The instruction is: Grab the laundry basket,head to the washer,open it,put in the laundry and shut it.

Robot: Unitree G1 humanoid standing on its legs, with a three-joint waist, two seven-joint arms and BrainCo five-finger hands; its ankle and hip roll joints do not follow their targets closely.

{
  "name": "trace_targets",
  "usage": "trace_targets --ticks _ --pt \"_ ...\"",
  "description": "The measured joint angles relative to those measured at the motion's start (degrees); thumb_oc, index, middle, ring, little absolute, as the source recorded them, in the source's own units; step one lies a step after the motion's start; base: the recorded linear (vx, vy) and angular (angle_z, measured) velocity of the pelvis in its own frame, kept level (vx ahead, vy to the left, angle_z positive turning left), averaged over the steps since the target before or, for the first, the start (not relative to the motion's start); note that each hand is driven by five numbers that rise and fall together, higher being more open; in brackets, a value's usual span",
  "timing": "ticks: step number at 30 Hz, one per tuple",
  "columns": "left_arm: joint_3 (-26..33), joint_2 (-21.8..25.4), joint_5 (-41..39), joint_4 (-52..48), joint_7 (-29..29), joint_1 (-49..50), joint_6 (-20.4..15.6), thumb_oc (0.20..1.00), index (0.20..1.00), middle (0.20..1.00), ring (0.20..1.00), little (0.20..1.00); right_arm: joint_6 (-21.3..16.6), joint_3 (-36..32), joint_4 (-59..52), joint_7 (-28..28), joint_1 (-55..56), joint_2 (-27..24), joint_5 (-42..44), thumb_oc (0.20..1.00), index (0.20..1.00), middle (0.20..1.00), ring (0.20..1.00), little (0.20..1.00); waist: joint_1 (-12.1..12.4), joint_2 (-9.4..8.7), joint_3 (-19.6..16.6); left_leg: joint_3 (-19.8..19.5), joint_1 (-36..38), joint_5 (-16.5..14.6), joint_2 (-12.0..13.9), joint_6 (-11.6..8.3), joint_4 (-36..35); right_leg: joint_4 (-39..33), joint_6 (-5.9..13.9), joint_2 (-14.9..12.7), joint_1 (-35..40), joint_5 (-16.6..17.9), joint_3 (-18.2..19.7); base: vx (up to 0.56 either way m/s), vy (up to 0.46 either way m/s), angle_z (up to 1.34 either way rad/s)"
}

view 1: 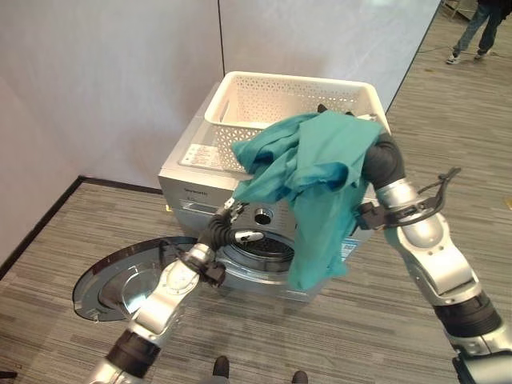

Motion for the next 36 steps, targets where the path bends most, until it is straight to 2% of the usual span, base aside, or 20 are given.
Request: trace_targets --ticks 10,18,19,20,21,22,29,36 --pt "-4.31 -3.91 4.54 9.02 4.76 -0.72 -0.02 1.000 1.000 1.000 1.000 1.000 -0.13 5.33 0.20 -0.55 -4.08 6.14 4.78 0.200 0.200 0.200 0.200 0.200 0.01 -0.85 0.54 0.87 0.11 -0.01 0.26 0.00 0.00 0.00 0.01 -0.01 -0.11 -0.12 0.23 0.00 -0.002 -0.01" --pt "-5.65 -5.86 -1.45 8.46 8.95 -4.20 -0.03 1.000 1.000 1.000 1.000 1.000 -0.12 10.03 1.13 -3.18 -4.09 9.84 6.53 0.200 0.200 0.200 0.200 0.200 -0.14 -1.24 0.75 0.94 0.12 -0.01 0.25 0.00 0.01 0.01 0.01 0.04 -0.15 -0.09 0.34 0.00 0.000 0.00" --pt "-6.13 -5.93 -2.93 6.77 9.65 -5.19 -0.09 0.573 0.573 0.573 0.573 0.573 -0.09 11.86 1.44 -3.53 -3.99 10.93 7.99 0.200 0.200 0.200 0.200 0.200 -0.23 -1.28 0.78 0.94 0.04 -0.01 0.21 0.00 0.01 0.01 0.01 0.09 -0.25 -0.09 0.34 0.00 0.000 0.00" --pt "-6.22 -5.93 -3.09 6.18 9.72 -5.38 -0.09 0.420 0.420 0.420 0.420 0.420 -0.10 12.34 1.55 -3.65 -3.75 11.08 8.23 0.200 0.200 0.200 0.200 0.200 -0.24 -1.31 0.79 0.95 0.02 -0.01 0.25 0.00 0.01 0.01 0.01 0.09 -0.28 -0.09 0.34 0.00 0.000 0.00" --pt "-6.29 -5.91 -3.25 5.32 9.74 -5.39 -0.09 0.369 0.369 0.369 0.369 0.369 -0.10 12.50 1.59 -3.66 -3.14 11.44 8.32 0.200 0.200 0.200 0.200 0.200 -0.26 -1.40 0.83 0.95 0.02 -0.01 0.27 0.00 0.01 0.01 0.01 0.09 -0.29 -0.10 0.34 0.00 0.000 0.00" --pt "-6.34 -5.93 -3.28 4.32 9.75 -5.45 -0.15 0.200 0.200 0.200 0.200 0.200 -0.09 12.67 1.75 -3.67 -2.28 11.68 8.43 0.200 0.200 0.200 0.200 0.200 -0.20 -1.53 0.91 0.94 -0.01 -0.01 0.25 0.00 0.01 0.01 0.00 0.08 -0.30 -0.10 0.32 0.00 0.000 0.00" --pt "-6.40 -3.94 -3.31 2.97 9.62 -5.76 -0.23 0.200 0.200 0.200 0.200 0.200 0.21 12.08 2.85 -2.72 0.48 10.22 8.49 0.200 0.200 0.200 0.200 0.200 -0.04 -1.84 1.09 0.94 -0.11 -0.04 0.26 0.05 0.00 0.00 0.02 -0.03 -0.40 -0.11 0.32 0.00 0.000 0.00" --pt "-5.74 -0.93 -3.17 -0.37 8.35 -2.35 -0.30 0.200 0.200 0.200 0.200 0.200 0.84 8.55 3.71 -2.52 2.38 9.57 7.82 0.200 0.200 0.200 0.200 0.200 0.21 -1.73 1.16 0.94 -0.13 -0.08 0.25 0.09 0.00 -0.01 0.01 -0.06 -0.41 -0.14 0.32 0.00 0.000 0.00"
